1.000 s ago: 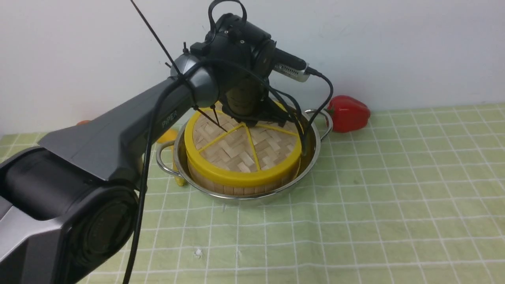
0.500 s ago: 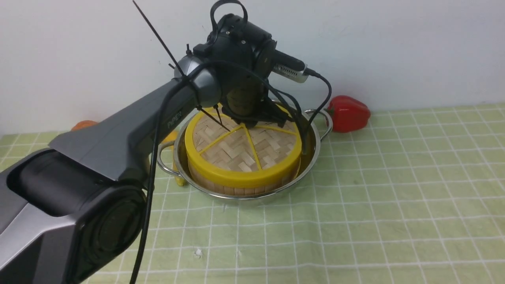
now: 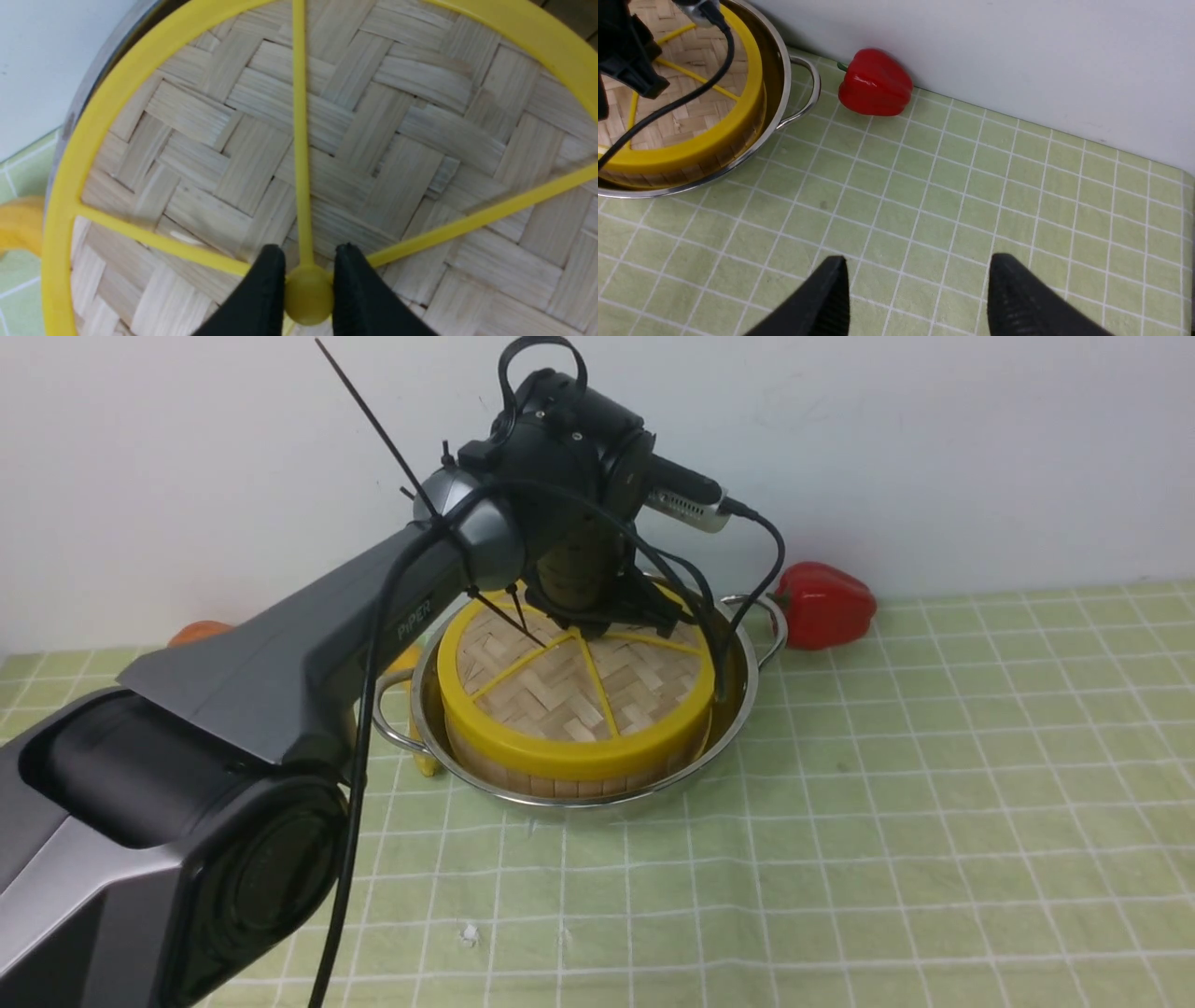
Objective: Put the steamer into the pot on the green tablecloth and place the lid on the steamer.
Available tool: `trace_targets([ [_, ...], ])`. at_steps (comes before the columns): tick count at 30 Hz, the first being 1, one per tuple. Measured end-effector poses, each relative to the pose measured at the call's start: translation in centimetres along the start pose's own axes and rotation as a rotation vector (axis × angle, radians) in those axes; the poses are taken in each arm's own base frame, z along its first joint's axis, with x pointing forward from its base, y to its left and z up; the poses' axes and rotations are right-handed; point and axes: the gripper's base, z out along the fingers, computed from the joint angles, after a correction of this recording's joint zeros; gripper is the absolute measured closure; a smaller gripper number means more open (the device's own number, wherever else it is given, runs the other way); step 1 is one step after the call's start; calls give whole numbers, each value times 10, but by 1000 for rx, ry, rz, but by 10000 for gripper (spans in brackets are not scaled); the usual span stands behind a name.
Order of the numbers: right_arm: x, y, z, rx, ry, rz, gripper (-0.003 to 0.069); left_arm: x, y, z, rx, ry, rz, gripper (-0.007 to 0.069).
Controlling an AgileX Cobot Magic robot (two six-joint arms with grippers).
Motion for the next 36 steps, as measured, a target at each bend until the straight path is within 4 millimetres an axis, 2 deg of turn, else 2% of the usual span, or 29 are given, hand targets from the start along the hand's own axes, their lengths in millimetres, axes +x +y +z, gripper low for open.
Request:
trace_targets([
  [2,0,0,0,0,0,0,252,0,0,0,-1,1,2,442],
  [8,0,0,0,0,0,0,252,-2,4,-6,-25,0,41,76],
  [10,0,0,0,0,0,0,252,-3,5,-9,-28,1,42,32],
  [12,0,0,0,0,0,-1,252,-8,12,-26,-41,-25,32,-41],
  [14,0,0,-1,0,-2,-1,252,-13,16,-38,-51,-62,24,-49],
  [16,1,0,-3,0,-8,-2,252,-21,29,-70,-80,-148,6,-27],
  [18,2,-1,-10,0,-25,-3,252,-23,41,-105,-100,-220,-9,36],
  [20,4,-2,-20,1,-59,-4,252,-21,55,-147,-113,-302,-37,158],
  [21,4,-2,-21,1,-64,-6,252,-20,56,-152,-114,-310,-39,186],
  [23,8,-5,-44,1,-150,-8,269,-10,74,-207,-116,-415,-80,374],
  [24,8,-5,-44,1,-149,-9,269,-9,75,-212,-116,-423,-83,391],
  [25,14,-6,-59,1,-211,-8,285,-1,83,-239,-111,-474,-103,508],
  [26,17,-7,-66,2,-248,-9,300,5,88,-256,-105,-509,-116,559],
  [27,25,-8,-75,6,-289,-10,323,17,96,-287,-90,-570,-134,612],
  [28,32,-10,-84,10,-326,-10,344,27,101,-308,-79,-610,-140,631],
  [29,32,-10,-82,12,-325,-11,344,30,102,-312,-77,-619,-141,635],
  [30,46,-12,-94,26,-385,-17,386,46,109,-338,-64,-667,-149,648],
  [33,76,-13,-103,40,-443,-25,452,86,122,-382,-57,-734,-162,648],
  [34,79,-13,-100,39,-436,-26,456,88,121,-381,-58,-728,-159,648],
  [35,93,-13,-105,40,-467,-26,477,108,125,-393,-60,-735,-157,648],
  [36,107,-12,-100,33,-468,-27,496,119,125,-391,-59,-712,-148,648],
])
